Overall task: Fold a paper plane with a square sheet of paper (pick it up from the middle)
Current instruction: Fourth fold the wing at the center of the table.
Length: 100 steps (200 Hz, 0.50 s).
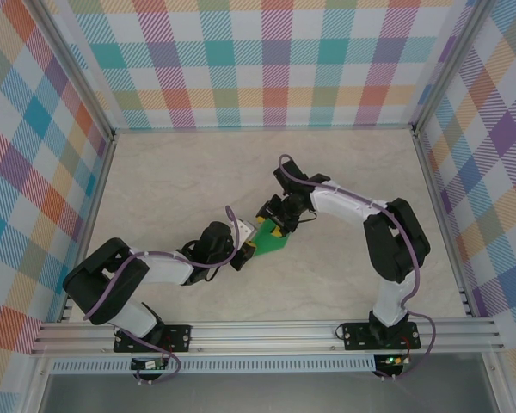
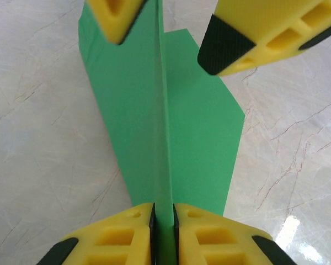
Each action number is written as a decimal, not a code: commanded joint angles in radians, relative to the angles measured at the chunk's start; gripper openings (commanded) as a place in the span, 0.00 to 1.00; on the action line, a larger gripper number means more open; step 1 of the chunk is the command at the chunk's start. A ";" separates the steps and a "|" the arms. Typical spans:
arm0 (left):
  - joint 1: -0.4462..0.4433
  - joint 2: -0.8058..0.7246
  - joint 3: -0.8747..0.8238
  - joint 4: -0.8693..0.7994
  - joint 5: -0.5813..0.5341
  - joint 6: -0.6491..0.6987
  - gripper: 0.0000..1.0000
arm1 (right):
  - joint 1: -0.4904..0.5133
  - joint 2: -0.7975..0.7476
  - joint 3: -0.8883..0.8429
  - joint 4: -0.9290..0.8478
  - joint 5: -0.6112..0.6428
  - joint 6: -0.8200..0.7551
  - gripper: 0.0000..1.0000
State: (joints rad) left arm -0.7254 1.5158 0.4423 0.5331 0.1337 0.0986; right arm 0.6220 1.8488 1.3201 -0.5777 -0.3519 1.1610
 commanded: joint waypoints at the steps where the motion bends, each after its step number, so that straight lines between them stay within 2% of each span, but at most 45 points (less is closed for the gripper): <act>1: -0.018 -0.004 0.016 -0.010 0.008 0.022 0.20 | -0.008 -0.005 0.017 -0.053 -0.023 -0.005 0.47; 35: -0.022 -0.010 0.018 -0.012 0.001 0.029 0.22 | -0.008 0.006 0.046 -0.052 -0.031 0.009 0.35; 62: -0.030 -0.011 0.031 -0.011 0.007 0.029 0.25 | -0.009 0.007 0.045 -0.053 -0.037 0.017 0.21; 100: -0.040 -0.006 0.038 0.011 0.016 0.008 0.25 | -0.010 0.009 0.038 -0.056 -0.038 0.023 0.16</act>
State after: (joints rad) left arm -0.7486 1.5158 0.4572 0.5259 0.1341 0.1059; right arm 0.6128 1.8492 1.3384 -0.6056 -0.3729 1.1702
